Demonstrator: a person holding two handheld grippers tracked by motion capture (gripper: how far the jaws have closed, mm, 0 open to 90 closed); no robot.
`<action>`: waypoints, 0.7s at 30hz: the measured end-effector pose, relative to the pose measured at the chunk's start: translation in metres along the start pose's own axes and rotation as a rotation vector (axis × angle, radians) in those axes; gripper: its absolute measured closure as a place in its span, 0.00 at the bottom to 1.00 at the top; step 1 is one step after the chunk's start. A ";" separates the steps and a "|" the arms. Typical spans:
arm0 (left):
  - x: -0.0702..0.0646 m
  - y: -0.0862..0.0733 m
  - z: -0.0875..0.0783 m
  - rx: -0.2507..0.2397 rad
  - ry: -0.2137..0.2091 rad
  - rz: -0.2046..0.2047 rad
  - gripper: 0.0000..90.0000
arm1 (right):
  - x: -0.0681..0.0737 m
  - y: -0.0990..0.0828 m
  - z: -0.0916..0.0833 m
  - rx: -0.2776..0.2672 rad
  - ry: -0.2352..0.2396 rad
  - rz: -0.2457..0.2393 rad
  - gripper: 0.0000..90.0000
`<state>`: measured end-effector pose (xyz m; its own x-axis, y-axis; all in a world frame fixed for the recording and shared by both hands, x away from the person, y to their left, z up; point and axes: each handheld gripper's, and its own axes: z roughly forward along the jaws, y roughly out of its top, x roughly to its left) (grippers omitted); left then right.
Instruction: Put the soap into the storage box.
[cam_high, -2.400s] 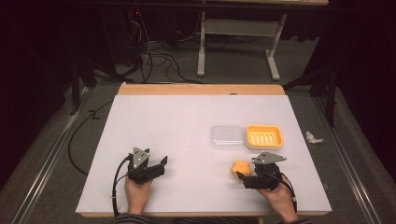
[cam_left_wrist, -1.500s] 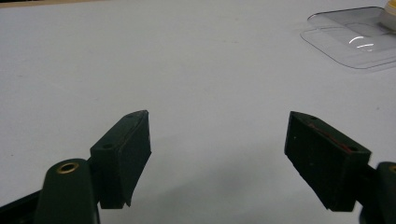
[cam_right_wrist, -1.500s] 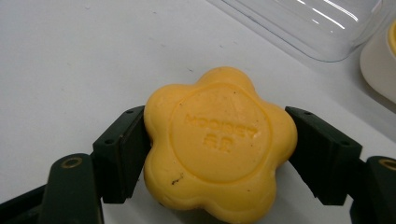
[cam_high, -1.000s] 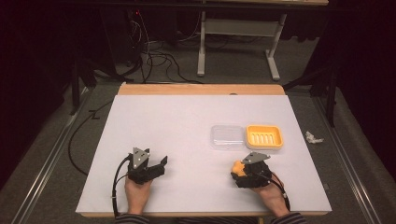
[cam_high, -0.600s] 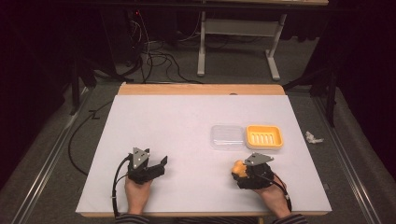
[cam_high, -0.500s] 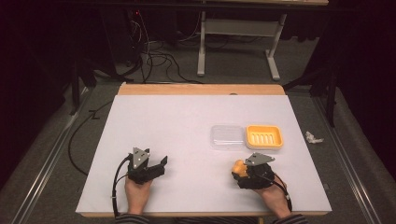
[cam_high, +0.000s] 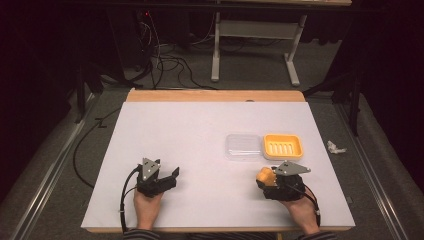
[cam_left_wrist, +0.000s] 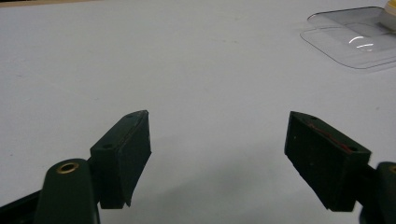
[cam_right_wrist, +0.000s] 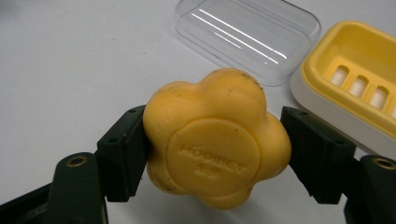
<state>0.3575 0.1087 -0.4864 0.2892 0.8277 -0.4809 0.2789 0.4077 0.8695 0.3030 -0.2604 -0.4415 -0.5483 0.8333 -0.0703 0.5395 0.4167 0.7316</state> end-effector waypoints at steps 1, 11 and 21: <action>0.000 0.000 0.000 0.000 0.000 0.000 0.26 | -0.001 0.000 -0.002 -0.001 -0.003 0.005 0.31; 0.000 0.000 0.000 0.000 -0.001 0.001 0.26 | -0.011 -0.003 -0.014 -0.027 -0.019 0.026 0.31; 0.000 0.000 0.001 0.004 0.002 -0.002 0.26 | -0.028 -0.005 -0.027 -0.054 -0.036 0.063 0.31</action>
<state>0.3581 0.1083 -0.4865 0.2865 0.8277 -0.4825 0.2832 0.4080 0.8680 0.2981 -0.2954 -0.4250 -0.4905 0.8702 -0.0471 0.5366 0.3442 0.7705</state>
